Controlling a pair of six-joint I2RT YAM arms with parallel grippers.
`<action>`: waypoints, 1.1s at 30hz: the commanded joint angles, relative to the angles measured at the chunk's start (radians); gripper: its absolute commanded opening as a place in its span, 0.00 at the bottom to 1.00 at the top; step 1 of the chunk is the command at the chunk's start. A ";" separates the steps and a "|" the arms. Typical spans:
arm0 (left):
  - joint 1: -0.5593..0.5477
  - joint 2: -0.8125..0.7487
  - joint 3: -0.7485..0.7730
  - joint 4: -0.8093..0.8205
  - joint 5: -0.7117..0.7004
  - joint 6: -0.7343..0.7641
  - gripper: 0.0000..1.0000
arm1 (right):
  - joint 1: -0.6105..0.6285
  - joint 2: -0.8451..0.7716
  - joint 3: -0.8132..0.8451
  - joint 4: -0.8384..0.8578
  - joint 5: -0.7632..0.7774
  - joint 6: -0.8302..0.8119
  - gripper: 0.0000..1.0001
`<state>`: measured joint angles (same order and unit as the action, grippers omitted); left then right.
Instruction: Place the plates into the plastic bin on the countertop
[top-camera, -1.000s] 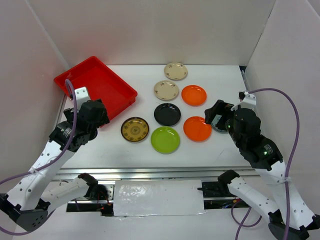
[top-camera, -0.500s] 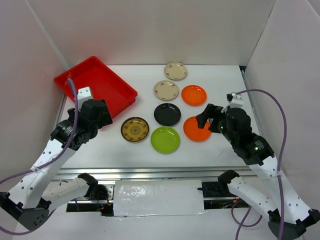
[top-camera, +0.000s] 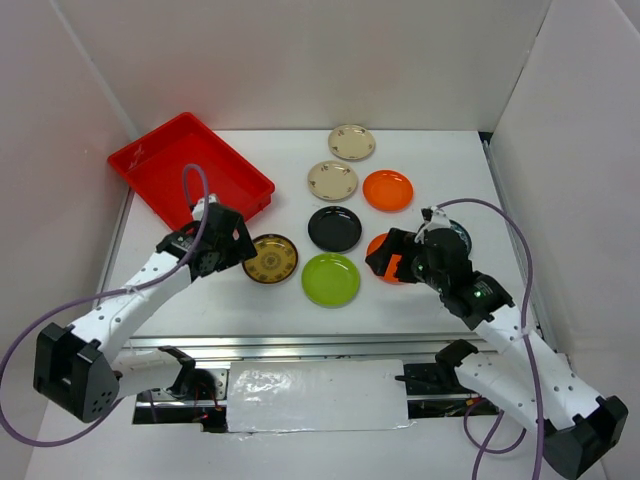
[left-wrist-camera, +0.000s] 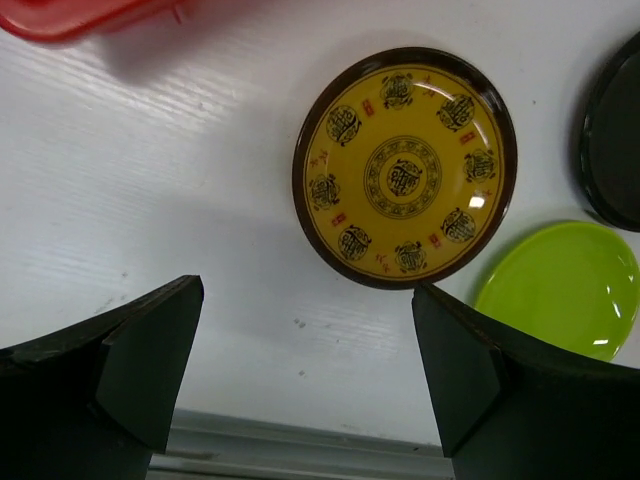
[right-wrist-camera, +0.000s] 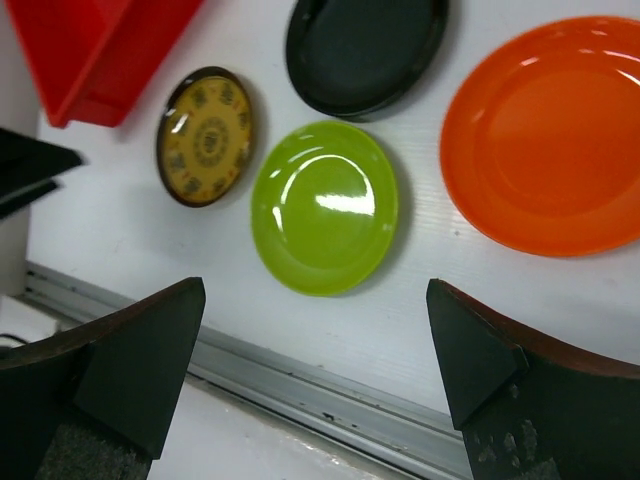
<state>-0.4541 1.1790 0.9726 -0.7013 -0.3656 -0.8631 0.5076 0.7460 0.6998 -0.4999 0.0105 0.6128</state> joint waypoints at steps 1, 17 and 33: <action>0.060 -0.033 -0.157 0.316 0.170 -0.079 0.99 | 0.011 -0.048 0.055 0.086 -0.063 -0.024 1.00; 0.118 0.208 -0.357 0.652 0.163 -0.154 0.87 | 0.012 -0.137 0.063 0.047 -0.116 -0.087 1.00; 0.114 0.200 -0.426 0.649 0.108 -0.169 0.00 | 0.011 -0.148 0.073 0.046 -0.118 -0.085 1.00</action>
<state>-0.3367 1.3842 0.5732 0.0063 -0.2012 -1.0325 0.5129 0.6086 0.7502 -0.4866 -0.0952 0.5415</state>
